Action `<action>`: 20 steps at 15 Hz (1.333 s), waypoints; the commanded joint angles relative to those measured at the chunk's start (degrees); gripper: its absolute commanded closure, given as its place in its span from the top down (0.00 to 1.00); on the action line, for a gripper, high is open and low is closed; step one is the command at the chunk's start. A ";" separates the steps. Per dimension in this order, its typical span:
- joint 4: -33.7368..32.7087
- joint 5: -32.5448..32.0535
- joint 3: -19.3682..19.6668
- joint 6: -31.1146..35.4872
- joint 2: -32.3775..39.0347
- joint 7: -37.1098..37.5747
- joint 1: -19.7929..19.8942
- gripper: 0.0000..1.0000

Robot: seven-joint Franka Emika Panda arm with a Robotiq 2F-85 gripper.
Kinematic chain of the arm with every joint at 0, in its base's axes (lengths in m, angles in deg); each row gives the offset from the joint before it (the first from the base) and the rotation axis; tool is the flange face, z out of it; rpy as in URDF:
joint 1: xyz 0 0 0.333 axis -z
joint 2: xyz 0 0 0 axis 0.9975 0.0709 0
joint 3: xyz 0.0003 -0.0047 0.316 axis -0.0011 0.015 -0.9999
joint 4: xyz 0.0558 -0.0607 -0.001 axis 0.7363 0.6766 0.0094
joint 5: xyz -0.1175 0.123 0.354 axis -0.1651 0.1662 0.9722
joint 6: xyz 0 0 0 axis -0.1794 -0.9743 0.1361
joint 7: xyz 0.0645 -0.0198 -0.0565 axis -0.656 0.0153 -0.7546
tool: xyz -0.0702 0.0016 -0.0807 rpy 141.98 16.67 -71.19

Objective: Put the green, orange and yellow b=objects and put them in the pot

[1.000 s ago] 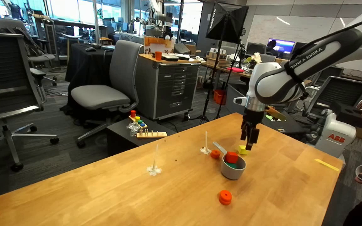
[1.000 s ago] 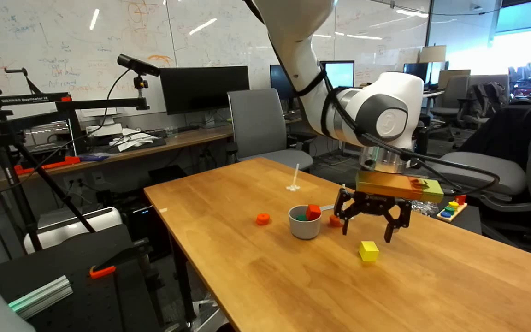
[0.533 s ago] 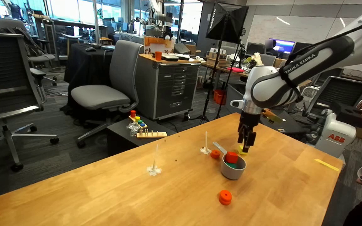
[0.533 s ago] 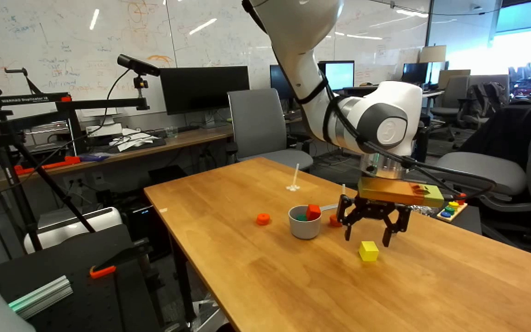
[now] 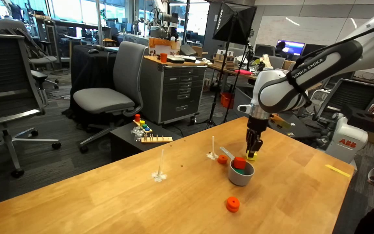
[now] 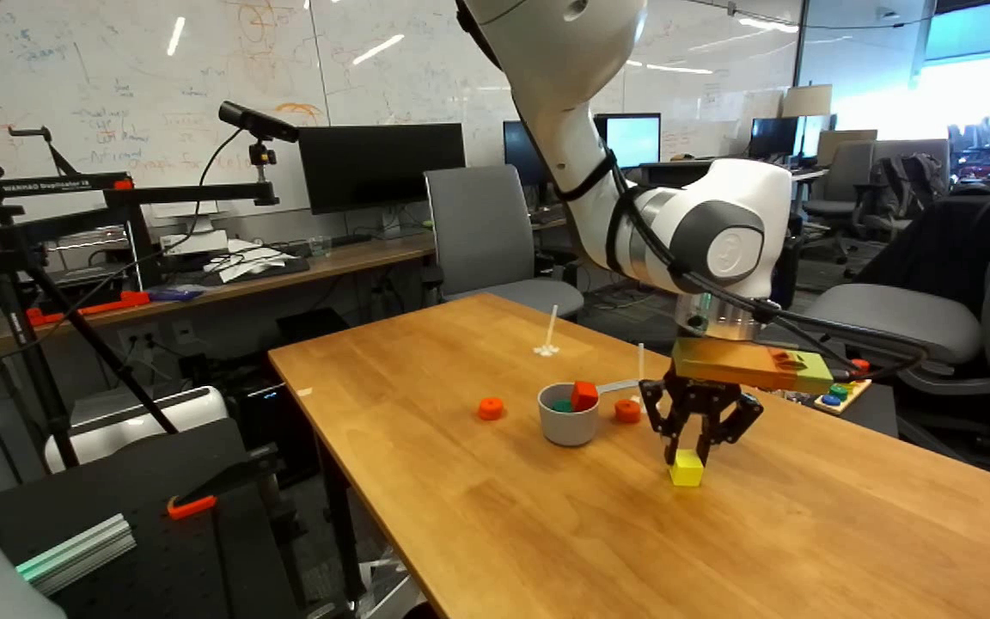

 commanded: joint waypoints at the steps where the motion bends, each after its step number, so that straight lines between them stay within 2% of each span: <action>1: -0.65 3.21 0.90 4.16 -0.33 4.38 -0.29 0.14; 6: 4.06 7.01 -1.85 15.25 -4.05 9.05 0.44 0.12; 10: 9.04 9.16 -6.02 22.36 -8.33 11.70 0.82 0.12; 16: 17.97 8.61 -10.64 32.50 -14.15 15.43 0.55 0.11; 20: 22.63 7.59 -12.00 36.23 -15.98 17.93 0.74 0.11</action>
